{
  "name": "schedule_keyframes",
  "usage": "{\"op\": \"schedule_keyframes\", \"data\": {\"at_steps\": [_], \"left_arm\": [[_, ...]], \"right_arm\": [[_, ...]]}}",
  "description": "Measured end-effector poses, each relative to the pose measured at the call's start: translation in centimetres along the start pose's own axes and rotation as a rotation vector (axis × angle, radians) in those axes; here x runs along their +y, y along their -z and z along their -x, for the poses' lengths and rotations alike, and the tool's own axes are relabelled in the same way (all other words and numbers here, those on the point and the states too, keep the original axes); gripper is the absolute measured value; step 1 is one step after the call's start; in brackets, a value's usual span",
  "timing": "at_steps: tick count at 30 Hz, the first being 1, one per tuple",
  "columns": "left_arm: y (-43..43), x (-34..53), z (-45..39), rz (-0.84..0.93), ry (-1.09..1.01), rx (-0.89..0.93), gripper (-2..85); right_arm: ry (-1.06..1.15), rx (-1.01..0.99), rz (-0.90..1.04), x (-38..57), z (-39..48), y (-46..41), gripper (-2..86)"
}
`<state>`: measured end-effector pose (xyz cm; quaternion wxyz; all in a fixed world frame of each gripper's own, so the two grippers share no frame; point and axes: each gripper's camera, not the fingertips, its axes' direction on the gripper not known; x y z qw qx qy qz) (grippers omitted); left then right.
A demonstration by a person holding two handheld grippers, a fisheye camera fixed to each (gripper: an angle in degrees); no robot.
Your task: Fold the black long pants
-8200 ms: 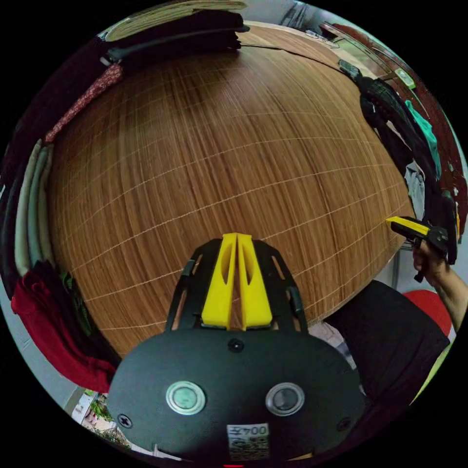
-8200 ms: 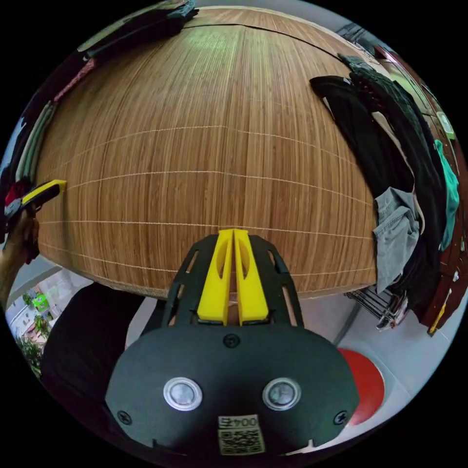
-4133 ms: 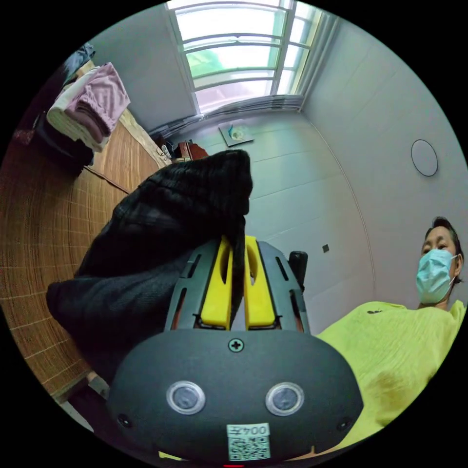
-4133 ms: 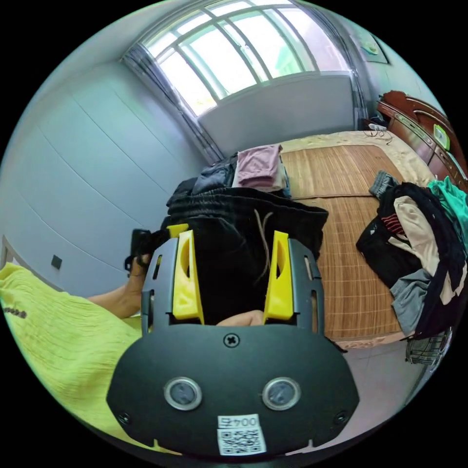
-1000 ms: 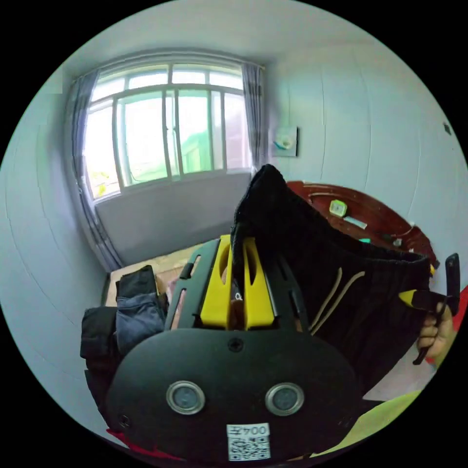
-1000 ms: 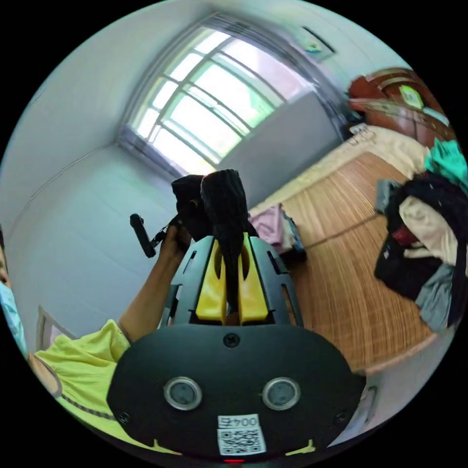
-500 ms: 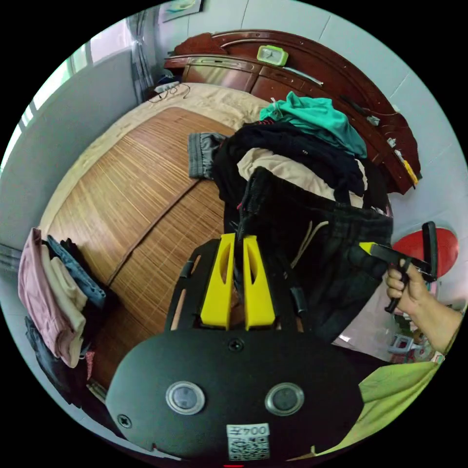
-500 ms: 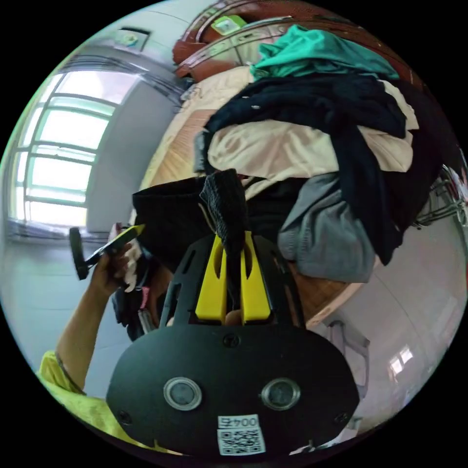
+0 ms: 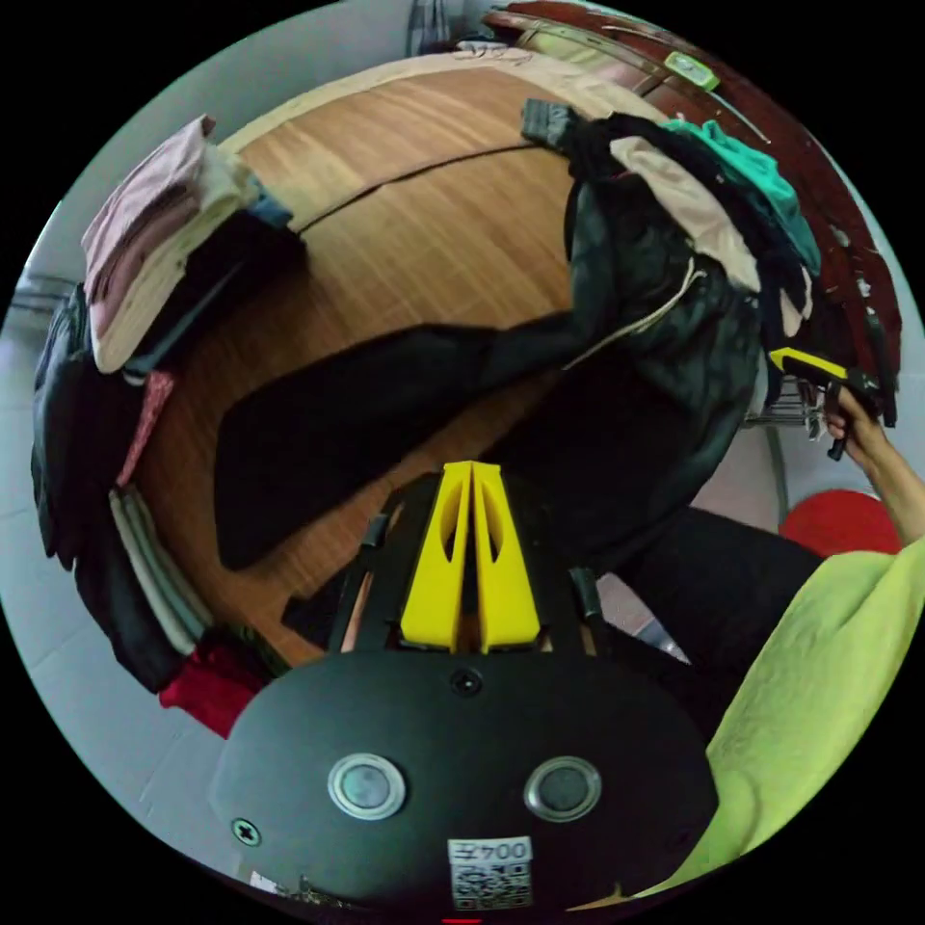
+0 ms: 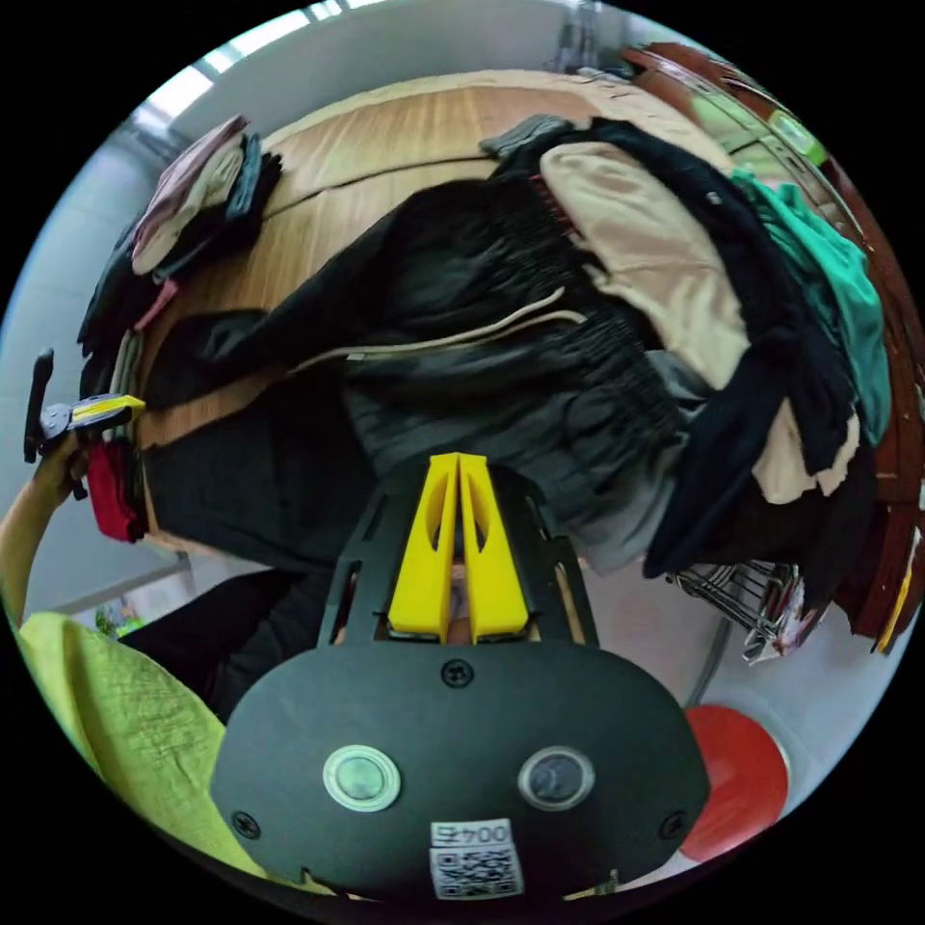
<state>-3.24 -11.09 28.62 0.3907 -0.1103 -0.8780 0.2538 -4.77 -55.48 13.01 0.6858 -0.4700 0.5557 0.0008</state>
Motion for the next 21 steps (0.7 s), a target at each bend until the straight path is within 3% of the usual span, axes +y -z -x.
{"op": "schedule_keyframes", "data": {"at_steps": [8, 12, 16, 21], "left_arm": [[-2.8, -1.3, 0.1, 0.201, -0.005, -0.231, 0.3], [-2.1, -5.1, 1.6, 0.207, 0.029, -0.192, 0.4], [-2.5, -8.2, 2.4, 0.236, 0.002, -0.101, 0.4], [-0.7, -12.1, 1.7, 0.216, -0.130, -0.259, 0.5]], "right_arm": [[0.138, 0.128, 0.183, -3.3, 11.9, -11.2, -0.8], [0.138, 0.193, 0.248, -3.8, 15.7, -16.6, -0.8], [0.106, 0.302, 0.156, -3.4, 18.9, -18.4, -0.6], [0.065, 0.322, 0.088, -2.8, 20.7, -20.2, -0.7]]}}
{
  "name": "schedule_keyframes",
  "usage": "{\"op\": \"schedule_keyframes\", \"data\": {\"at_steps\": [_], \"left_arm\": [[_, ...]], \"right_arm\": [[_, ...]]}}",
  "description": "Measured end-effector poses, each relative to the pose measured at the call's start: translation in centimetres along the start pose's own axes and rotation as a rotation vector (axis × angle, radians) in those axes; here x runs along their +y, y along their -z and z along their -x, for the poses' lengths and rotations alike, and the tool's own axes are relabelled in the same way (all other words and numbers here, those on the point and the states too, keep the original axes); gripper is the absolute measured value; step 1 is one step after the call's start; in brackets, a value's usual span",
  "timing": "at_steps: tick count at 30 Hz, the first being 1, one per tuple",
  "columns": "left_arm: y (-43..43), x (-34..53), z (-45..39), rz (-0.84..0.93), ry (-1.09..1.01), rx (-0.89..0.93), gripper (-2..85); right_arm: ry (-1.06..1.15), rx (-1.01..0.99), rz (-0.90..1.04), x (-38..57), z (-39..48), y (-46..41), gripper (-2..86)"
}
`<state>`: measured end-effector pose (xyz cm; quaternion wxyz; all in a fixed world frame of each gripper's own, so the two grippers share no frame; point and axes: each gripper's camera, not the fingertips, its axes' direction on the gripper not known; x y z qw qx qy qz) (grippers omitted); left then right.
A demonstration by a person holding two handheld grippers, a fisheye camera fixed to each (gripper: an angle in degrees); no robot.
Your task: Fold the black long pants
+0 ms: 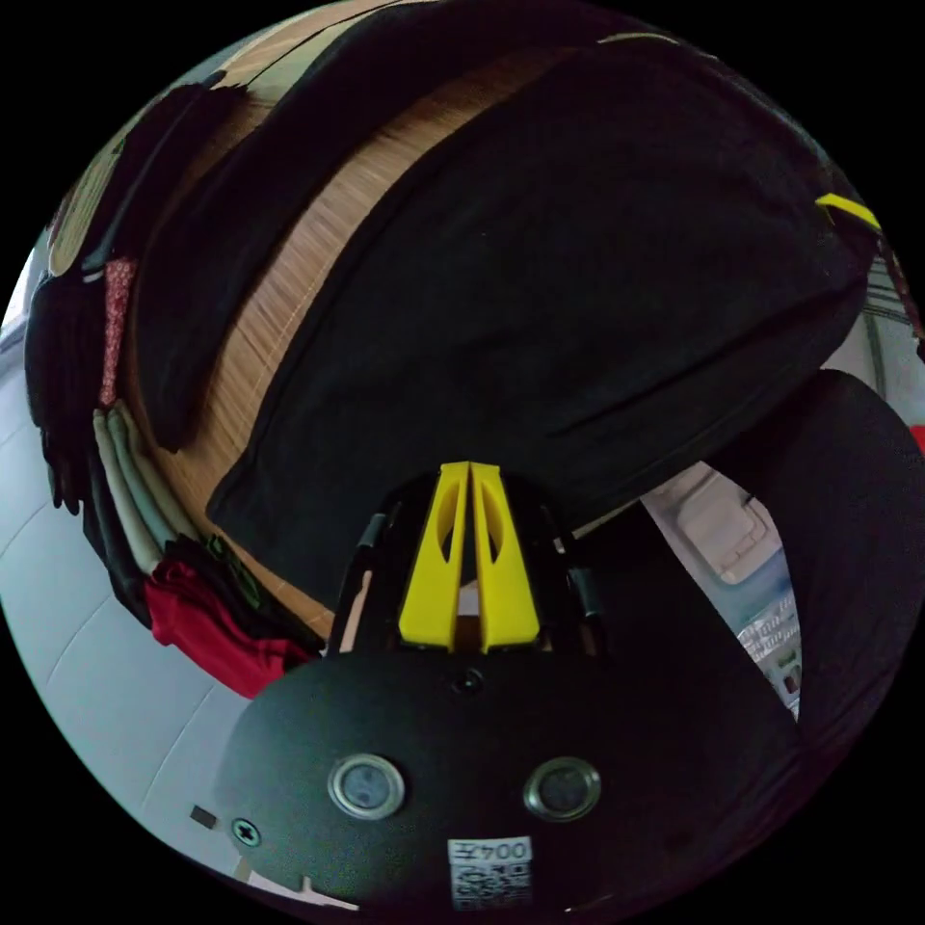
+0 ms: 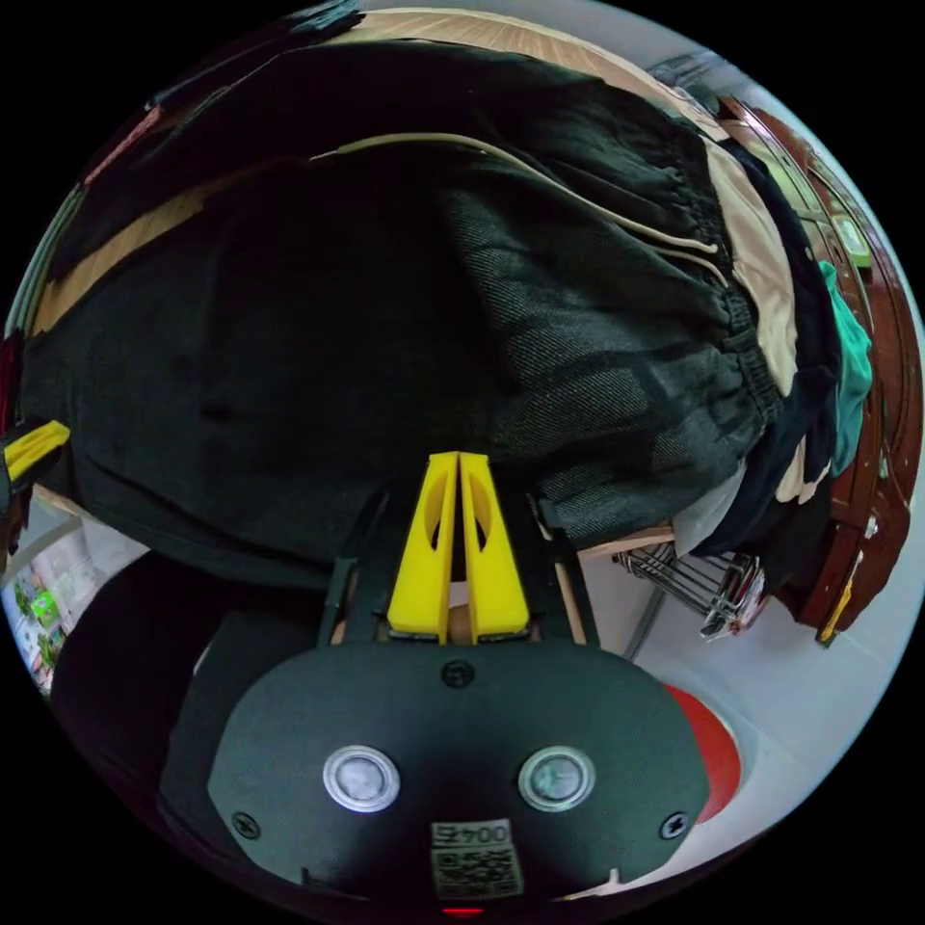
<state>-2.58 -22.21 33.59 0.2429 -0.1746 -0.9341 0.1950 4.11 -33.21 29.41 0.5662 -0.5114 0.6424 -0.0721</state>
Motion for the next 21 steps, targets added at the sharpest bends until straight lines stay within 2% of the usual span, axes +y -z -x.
{"op": "schedule_keyframes", "data": {"at_steps": [4, 7, 9, 11, 14, 17, 21], "left_arm": [[1.2, -2.3, 3.0, 0.046, 0.009, 0.040, 0.8], [1.9, -1.2, 9.2, -0.036, 0.101, 0.302, 1.4], [2.5, 3.6, 16.4, -0.195, 0.345, 0.452, 2.5], [2.0, 8.3, 21.3, -0.276, 0.522, 0.431, 4.8], [-1.7, 13.3, 27.6, -0.261, 0.651, 0.481, 15.3], [-5.8, 13.3, 30.9, -0.234, 0.631, 0.577, 19.1], [-7.3, 8.6, 30.1, -0.258, 0.454, 0.647, 18.9]], "right_arm": [[-0.082, -0.062, 0.014, -0.2, 0.4, -0.8, -0.8], [-0.190, -0.198, 0.011, -0.2, -0.1, -0.5, -0.8], [-0.227, -0.275, -0.039, 0.3, 0.3, 0.3, -0.7], [-0.220, -0.313, -0.052, 0.8, 1.6, 0.6, -0.7], [-0.195, -0.309, -0.041, 1.5, 4.0, 0.2, -0.7], [-0.205, -0.269, -0.004, 1.8, 5.6, -1.3, -0.7], [-0.237, -0.261, 0.069, 1.8, 6.3, -3.8, -0.7]]}}
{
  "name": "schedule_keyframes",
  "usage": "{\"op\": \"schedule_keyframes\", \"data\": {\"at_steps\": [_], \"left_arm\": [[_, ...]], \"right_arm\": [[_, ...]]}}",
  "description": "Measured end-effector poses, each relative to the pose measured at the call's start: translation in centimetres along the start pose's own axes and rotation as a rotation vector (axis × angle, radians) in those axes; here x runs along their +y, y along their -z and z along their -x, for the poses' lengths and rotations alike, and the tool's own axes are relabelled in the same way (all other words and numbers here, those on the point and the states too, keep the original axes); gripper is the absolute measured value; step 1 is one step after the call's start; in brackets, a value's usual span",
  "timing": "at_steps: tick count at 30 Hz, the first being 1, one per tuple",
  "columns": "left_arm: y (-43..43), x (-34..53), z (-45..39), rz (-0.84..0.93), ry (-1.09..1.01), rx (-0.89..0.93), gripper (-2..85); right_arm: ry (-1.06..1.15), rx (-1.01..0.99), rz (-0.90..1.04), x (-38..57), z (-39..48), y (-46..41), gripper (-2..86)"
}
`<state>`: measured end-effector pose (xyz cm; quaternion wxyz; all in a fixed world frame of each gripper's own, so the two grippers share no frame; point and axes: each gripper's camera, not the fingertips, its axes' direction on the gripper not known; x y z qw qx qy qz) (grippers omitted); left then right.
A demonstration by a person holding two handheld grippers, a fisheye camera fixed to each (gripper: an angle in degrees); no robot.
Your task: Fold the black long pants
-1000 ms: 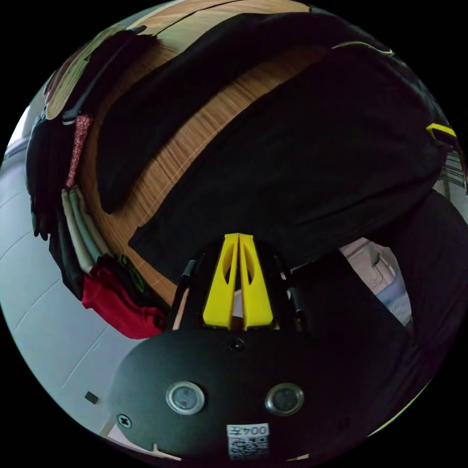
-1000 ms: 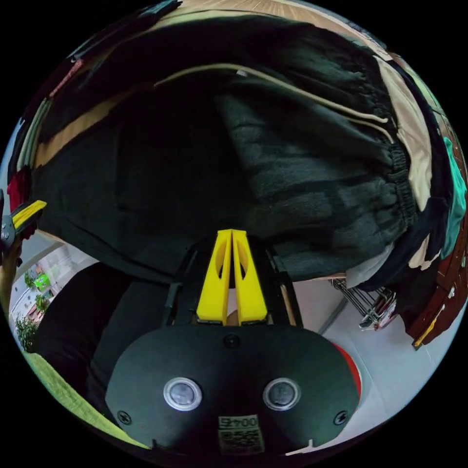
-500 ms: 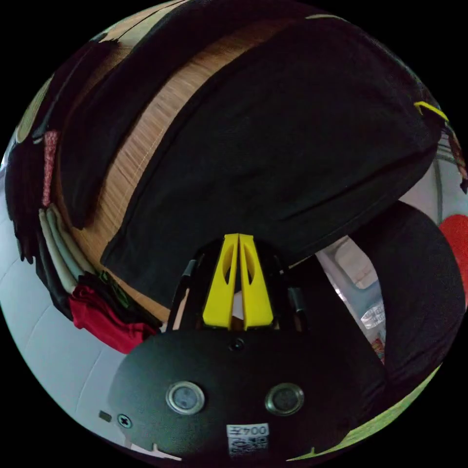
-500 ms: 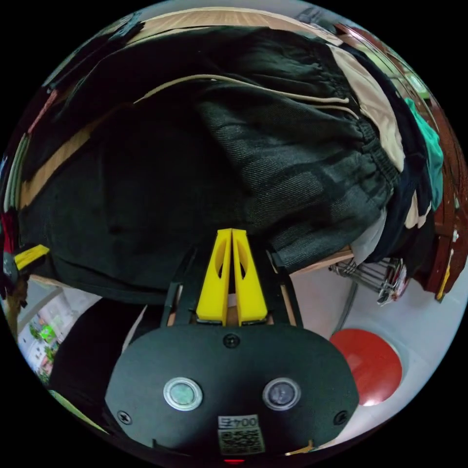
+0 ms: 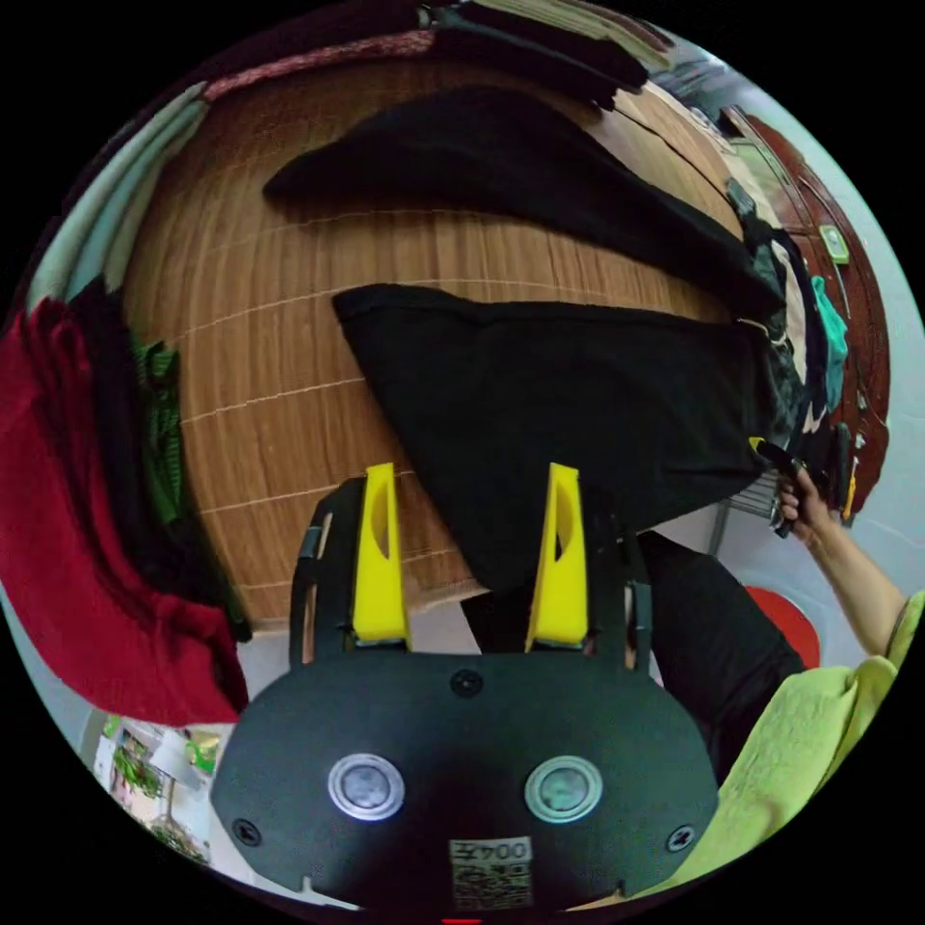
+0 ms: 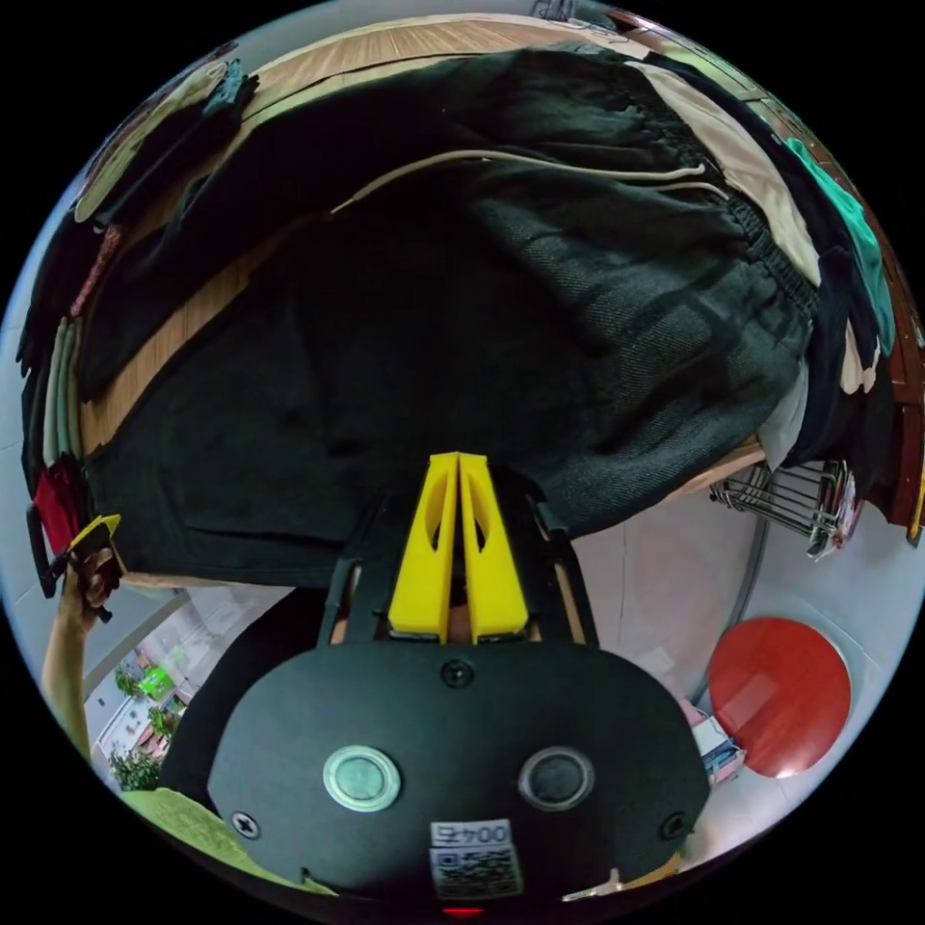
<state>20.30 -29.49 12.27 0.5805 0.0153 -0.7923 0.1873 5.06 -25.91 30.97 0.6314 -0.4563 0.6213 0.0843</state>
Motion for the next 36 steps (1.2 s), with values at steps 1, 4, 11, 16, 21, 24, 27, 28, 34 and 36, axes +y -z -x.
{"op": "schedule_keyframes", "data": {"at_steps": [1, 4, 11, 16, 21, 24, 27, 28, 34, 36], "left_arm": [[-0.1, -0.4, -0.5, -0.013, -0.011, -0.016, 18.7], [-0.1, -1.5, -2.0, -0.100, 0.008, -0.069, 12.1], [5.9, 0.2, -0.6, -0.123, 0.119, -0.126, 5.0], [7.8, 3.9, 5.6, 0.010, 0.160, -0.231, 7.9], [15.6, 2.5, 8.0, -0.190, 0.064, -0.242, 12.0], [15.4, -2.4, 6.1, -0.181, -0.131, -0.390, 16.4], [12.6, -8.2, 4.6, -0.089, -0.303, -0.541, 20.1], [11.9, -9.2, 4.4, -0.072, -0.333, -0.569, 20.6], [5.5, -16.1, 4.1, 0.178, -0.595, -0.789, 24.7], [6.2, -18.1, 4.2, 0.200, -0.628, -0.794, 24.7]], "right_arm": [[-0.015, -0.006, 0.007, 0.0, -0.2, -0.6, -0.6], [-0.058, -0.021, 0.009, 0.4, -0.8, -1.6, -0.6], [-0.093, -0.148, 0.017, 2.6, -1.6, -3.4, -0.6], [-0.017, -0.205, -0.006, 4.8, 0.6, -4.3, 0.7], [-0.099, -0.387, -0.184, 4.8, -3.3, -1.2, 7.4], [-0.133, -0.493, -0.238, 2.3, -6.7, 0.4, 13.1], [-0.187, -0.575, -0.272, -0.9, -9.5, 1.2, 16.4], [-0.202, -0.581, -0.292, -2.1, -10.2, 1.6, 17.0], [-0.280, -0.617, -0.271, -6.5, -12.5, 0.1, 18.7], [-0.330, -0.667, -0.241, -7.0, -13.2, -1.1, 18.0]]}}
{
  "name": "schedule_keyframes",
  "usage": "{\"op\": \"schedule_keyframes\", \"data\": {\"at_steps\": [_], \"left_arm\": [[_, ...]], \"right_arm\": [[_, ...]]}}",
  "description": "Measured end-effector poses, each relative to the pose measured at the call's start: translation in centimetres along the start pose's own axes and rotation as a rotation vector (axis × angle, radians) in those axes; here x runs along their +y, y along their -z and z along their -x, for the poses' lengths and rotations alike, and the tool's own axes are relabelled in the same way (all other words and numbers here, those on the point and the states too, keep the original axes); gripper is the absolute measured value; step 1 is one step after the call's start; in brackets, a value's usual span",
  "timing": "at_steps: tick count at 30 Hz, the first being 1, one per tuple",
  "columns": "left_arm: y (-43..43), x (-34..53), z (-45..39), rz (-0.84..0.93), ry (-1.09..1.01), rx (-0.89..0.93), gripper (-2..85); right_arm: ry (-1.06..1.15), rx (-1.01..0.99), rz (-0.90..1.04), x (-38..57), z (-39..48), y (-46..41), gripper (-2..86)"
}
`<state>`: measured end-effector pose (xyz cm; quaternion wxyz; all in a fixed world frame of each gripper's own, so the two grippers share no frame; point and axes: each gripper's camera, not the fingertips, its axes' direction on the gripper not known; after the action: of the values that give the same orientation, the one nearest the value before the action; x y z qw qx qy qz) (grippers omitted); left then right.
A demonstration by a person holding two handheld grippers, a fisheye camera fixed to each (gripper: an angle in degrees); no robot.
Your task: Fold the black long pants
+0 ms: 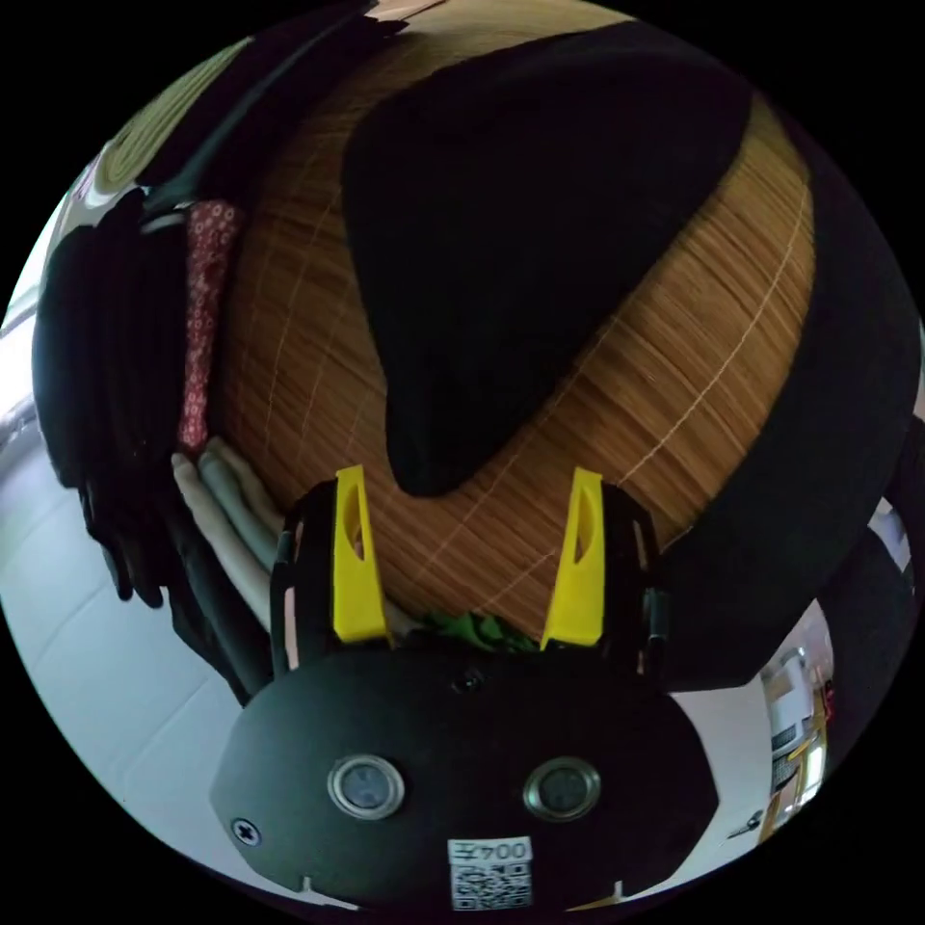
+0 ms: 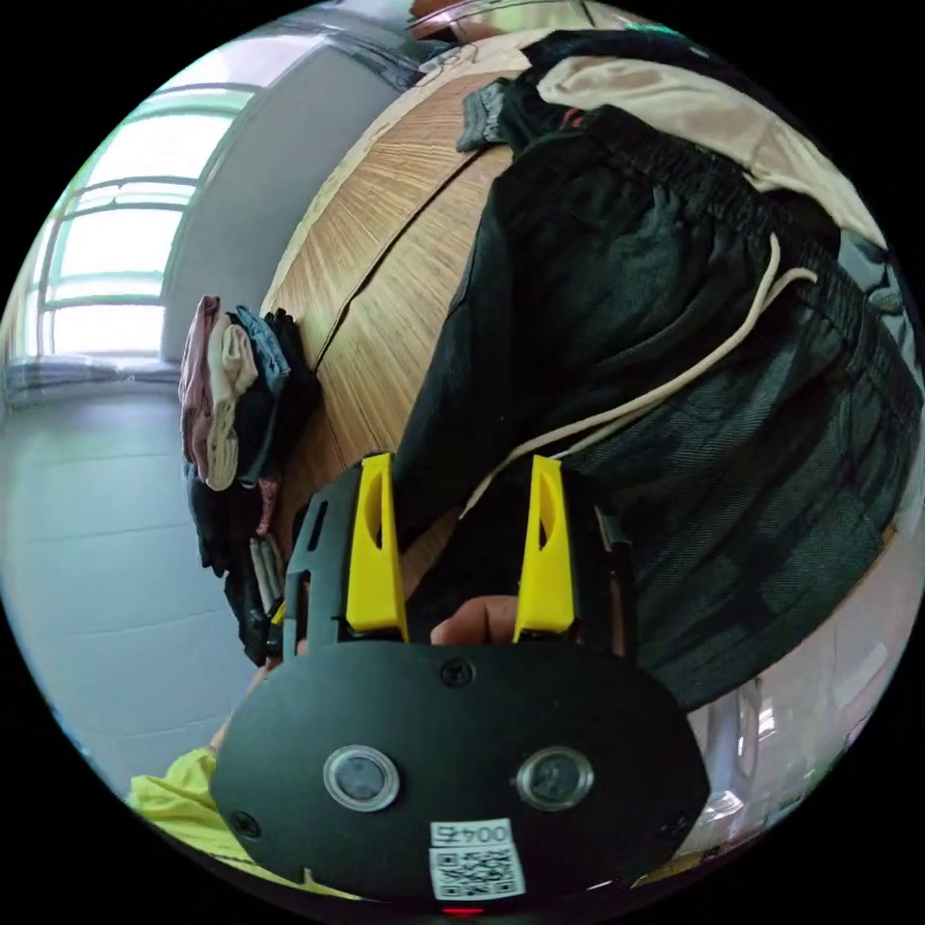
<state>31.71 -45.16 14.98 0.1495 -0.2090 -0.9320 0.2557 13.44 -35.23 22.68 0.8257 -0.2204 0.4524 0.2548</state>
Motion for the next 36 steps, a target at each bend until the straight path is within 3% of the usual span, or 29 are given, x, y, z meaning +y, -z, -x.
{"op": "schedule_keyframes", "data": {"at_steps": [7, 9, 11, 16, 20, 24, 28, 32, 36], "left_arm": [[1.1, -1.2, -0.1, 0.013, -0.202, 0.150, 10.1], [2.5, -1.0, -0.8, 0.015, -0.174, 0.066, 5.7], [4.5, 0.0, -1.4, 0.000, -0.162, 0.041, 5.0], [14.8, 7.5, -1.6, -0.110, 0.053, -0.239, 3.4], [20.5, 12.3, -0.3, -0.133, 0.181, -0.378, 3.7], [16.2, 10.6, 5.1, 0.117, 0.224, -0.207, 7.8], [14.3, 12.2, 12.9, 0.171, 0.445, -0.006, 10.3], [15.3, 16.3, 15.3, 0.004, 0.588, 0.137, 10.6], [13.6, 18.5, 8.4, -0.112, 0.506, 0.249, 10.4]], "right_arm": [[-0.034, -0.066, 0.032, 0.0, -1.3, -0.3, 4.4], [-0.019, -0.143, 0.004, 0.6, -1.1, 1.0, 4.1], [-0.015, -0.218, -0.020, 1.4, -1.0, 2.6, 4.0], [-0.019, -0.346, -0.061, 2.7, -0.1, 6.8, 4.0], [-0.047, -0.453, -0.082, 0.7, 2.5, 5.3, 5.2], [-0.021, -0.534, -0.091, -3.7, 8.4, -1.0, 6.7], [0.081, -0.606, -0.146, -3.4, 12.4, -1.5, 4.8], [0.358, -0.333, -0.162, 1.1, 14.6, 0.8, 4.7], [0.564, 0.105, -0.102, 9.1, 14.6, 0.1, 6.2]]}}
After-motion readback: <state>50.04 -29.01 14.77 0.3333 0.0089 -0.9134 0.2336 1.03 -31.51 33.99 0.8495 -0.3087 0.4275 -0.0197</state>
